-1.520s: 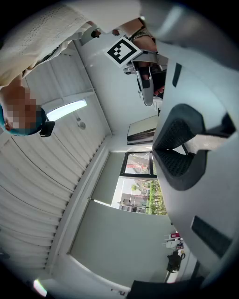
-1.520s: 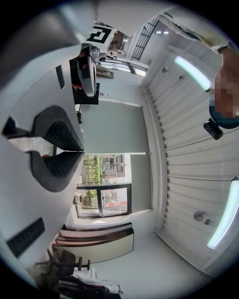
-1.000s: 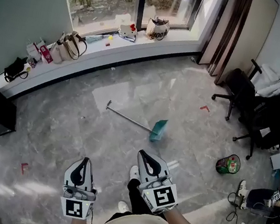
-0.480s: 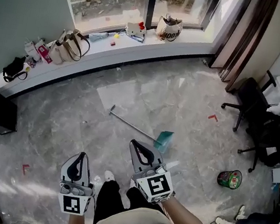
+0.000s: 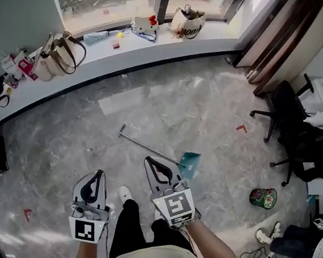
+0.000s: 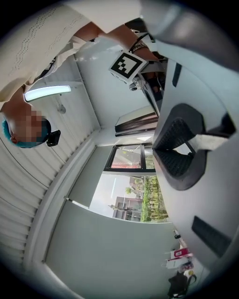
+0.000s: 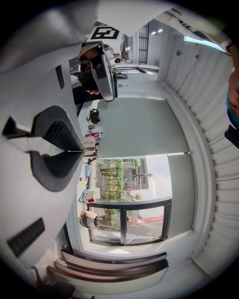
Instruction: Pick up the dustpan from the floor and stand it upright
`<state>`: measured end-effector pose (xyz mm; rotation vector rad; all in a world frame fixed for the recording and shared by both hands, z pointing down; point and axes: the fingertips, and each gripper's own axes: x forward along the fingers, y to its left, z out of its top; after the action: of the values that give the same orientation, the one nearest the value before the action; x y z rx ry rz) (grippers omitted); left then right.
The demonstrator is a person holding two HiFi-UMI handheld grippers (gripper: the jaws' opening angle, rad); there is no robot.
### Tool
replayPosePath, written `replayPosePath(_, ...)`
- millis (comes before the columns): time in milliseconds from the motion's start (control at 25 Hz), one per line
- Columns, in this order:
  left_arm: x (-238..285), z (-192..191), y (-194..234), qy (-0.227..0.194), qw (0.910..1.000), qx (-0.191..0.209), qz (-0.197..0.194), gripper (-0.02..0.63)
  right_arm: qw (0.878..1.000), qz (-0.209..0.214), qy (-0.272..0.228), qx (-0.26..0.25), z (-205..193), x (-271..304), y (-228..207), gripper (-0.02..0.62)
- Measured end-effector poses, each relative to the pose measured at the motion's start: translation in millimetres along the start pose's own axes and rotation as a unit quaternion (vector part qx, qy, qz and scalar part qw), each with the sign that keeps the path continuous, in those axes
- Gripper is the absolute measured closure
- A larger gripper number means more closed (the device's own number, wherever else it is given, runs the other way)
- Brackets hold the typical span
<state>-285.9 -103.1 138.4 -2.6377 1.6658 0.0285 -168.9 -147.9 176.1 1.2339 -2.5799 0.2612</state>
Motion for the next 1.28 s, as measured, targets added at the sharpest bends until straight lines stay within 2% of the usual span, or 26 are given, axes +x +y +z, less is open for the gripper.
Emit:
replayPosePath(80, 21.5, -27.5, 22.2, 0.019, 0.9996, -0.010, -0.020, 0.595, 0.999, 0.000, 0.040, -0.002, -21.2, 42.3, -8.5, 0.577)
replayPosePath(200, 56.8, -66.1, 44.4, 0.028, 0.9982, 0.008, -0.053, 0.595, 0.994, 0.025, 0.106, 0.009, -71.6, 102.3, -23.8, 0.577)
replayPosePath(320, 91.5, -112.0, 57.2, 0.020, 0.9982, 0.009, -0.055, 0.595, 0.983, 0.072, 0.171, -0.001, -142.5, 156.7, -41.7, 0.577)
replayPosePath(400, 108.4, -152.5, 65.4, 0.023, 0.9983, 0.013, -0.051, 0.595, 0.975, 0.079, 0.208, -0.011, -197.0, 189.3, -56.4, 0.577)
replayPosePath(480, 120.7, -202.8, 76.1, 0.037, 0.9981, 0.022, -0.044, 0.595, 0.963, 0.072, 0.260, -0.021, -262.4, 222.5, -71.3, 0.577)
replayPosePath(560, 125.9, -262.0, 88.5, 0.056, 0.9978, 0.018, -0.031, 0.595, 0.945, 0.077, 0.317, -0.031, -336.1, 256.0, -79.4, 0.577)
replayPosePath(680, 132.1, -351.6, 99.4, 0.072, 0.9972, 0.009, -0.017, 0.595, 0.918, 0.115, 0.375, -0.055, -444.6, 295.9, -81.5, 0.577)
replayPosePath(760, 138.0, -408.7, 100.5, 0.069, 0.9975, -0.005, -0.011, 0.595, 0.904, 0.141, 0.398, -0.075, -509.0, 315.1, -86.6, 0.577)
replayPosePath(880, 138.2, -493.1, 108.1, 0.070, 0.9973, -0.022, -0.007, 0.595, 0.888, 0.157, 0.419, -0.102, -597.0, 349.5, -91.5, 0.574)
replayPosePath(960, 136.4, -548.4, 115.8, 0.076, 0.9969, -0.016, -0.013, 0.595, 0.878, 0.168, 0.433, -0.114, -651.9, 377.1, -88.9, 0.506)
replayPosePath(1000, 136.4, -574.6, 120.0, 0.077, 0.9968, -0.014, -0.016, 0.595, 0.874, 0.174, 0.437, -0.119, -677.8, 391.8, -87.2, 0.498)
replayPosePath(1120, 141.3, -641.6, 130.7, 0.068, 0.9972, -0.016, -0.025, 0.595, 0.870, 0.181, 0.438, -0.132, -746.5, 436.5, -86.3, 0.489)
replayPosePath(1200, 148.6, -680.6, 136.5, 0.059, 0.9978, -0.008, -0.029, 0.595, 0.872, 0.180, 0.434, -0.139, -781.6, 467.7, -89.5, 0.489)
replayPosePath(1280, 155.6, -719.2, 142.9, 0.056, 0.9980, -0.001, -0.029, 0.595, 0.868, 0.185, 0.436, -0.149, -811.4, 497.0, -93.6, 0.489)
